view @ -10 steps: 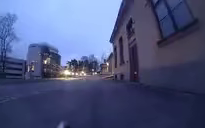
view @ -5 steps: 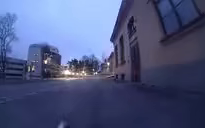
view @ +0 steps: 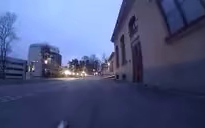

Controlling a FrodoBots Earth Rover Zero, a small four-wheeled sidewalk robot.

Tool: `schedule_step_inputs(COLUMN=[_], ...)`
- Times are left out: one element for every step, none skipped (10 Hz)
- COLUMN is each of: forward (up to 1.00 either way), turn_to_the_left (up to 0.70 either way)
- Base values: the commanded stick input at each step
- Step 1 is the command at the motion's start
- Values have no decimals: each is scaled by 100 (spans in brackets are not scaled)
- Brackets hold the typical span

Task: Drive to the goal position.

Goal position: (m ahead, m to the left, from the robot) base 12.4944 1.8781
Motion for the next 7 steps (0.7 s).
schedule_step_inputs(forward=[50,50,50,50,50,50,50], turn_to_the_left=[0,0,0,0,0,0,0])
